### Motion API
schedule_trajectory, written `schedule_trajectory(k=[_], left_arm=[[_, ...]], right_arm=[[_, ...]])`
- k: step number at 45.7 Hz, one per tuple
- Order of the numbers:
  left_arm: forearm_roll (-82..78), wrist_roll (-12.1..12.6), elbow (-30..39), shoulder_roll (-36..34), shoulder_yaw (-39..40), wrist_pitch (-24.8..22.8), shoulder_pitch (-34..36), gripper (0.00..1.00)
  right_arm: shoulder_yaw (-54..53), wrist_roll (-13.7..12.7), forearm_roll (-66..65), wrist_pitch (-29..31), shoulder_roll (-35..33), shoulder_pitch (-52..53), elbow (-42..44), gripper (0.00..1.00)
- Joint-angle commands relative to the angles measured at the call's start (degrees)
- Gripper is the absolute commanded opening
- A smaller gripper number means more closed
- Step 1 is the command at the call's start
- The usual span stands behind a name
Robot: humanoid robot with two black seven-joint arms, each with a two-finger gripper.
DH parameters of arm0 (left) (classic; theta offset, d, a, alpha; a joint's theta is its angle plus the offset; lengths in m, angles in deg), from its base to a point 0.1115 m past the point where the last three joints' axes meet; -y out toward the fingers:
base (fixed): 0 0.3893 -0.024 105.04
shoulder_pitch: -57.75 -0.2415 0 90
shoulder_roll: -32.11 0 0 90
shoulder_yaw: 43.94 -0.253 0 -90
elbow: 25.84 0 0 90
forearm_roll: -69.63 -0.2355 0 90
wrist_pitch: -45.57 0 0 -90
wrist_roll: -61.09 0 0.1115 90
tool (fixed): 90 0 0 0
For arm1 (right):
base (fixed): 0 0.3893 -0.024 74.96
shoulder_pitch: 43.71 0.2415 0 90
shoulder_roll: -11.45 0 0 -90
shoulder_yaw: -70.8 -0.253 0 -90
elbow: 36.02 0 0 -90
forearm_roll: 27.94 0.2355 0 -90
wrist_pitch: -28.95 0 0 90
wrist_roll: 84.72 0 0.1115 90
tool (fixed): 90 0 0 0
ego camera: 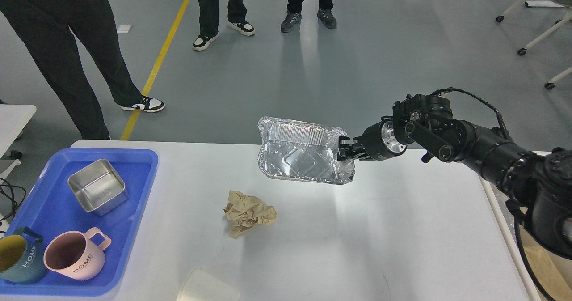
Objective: Tidy desktop
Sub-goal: 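Grasp the white paper cup beside the blue bin with the left gripper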
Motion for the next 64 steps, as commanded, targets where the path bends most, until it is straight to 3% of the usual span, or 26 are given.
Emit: schedule_trajectory(k=[1,7,13,18,24,30,40,45,57,64], left_arm=[[-0.1,0.2,0.1,0.0,0.0,0.0,0.0,0.91],[-0.2,0.5,1.4,0.2,-0.1,0.0,0.0,0.91],[-3.8,0.9,10.9,2.0,-6.4,0.0,1.2,0.91],[-7.2,2.3,17.8,5.6,-20.9,0.0,10.1,0.91],[-17.5,4.5,19.0,15.8,-37.6,0.0,25.1,0.91],[-24.7,6.6,18.8,20.4,-45.9,0.0,31.1,0.91],[-26.3,14.0,18.4,18.9,-47.5,0.0,32.0,0.91],[-27.2,15.9,18.2,16.9,-48.6,0.0,32.5,0.91],[-34.5,15.9,16.8,18.0,-51.1,0.0,31.5,0.91],[-39.0,15.9,15.1,22.9,-53.4,0.0,31.5,0.91]], right_arm=[[0.0,0.0,0.0,0.0,0.0,0.4,0.0,0.0],[0.0,0.0,0.0,0.0,0.0,0.6,0.0,0.0],[-0.1,0.0,0.0,0.0,0.2,0.7,0.0,0.0],[-0.1,0.0,0.1,0.0,0.4,0.7,0.0,0.0],[0.0,0.0,0.1,0.0,0.4,0.5,0.0,0.0],[-0.1,0.0,0.1,-0.1,0.3,0.3,0.0,0.0],[-0.1,0.2,0.4,-0.1,-0.2,0.2,0.0,0.0],[-0.2,0.2,0.4,-0.1,-0.2,0.2,0.0,0.0],[-0.2,0.2,0.5,-0.6,0.1,-0.1,-0.1,0.0],[-0.2,0.2,0.5,-0.6,0.0,-0.6,0.0,0.0]])
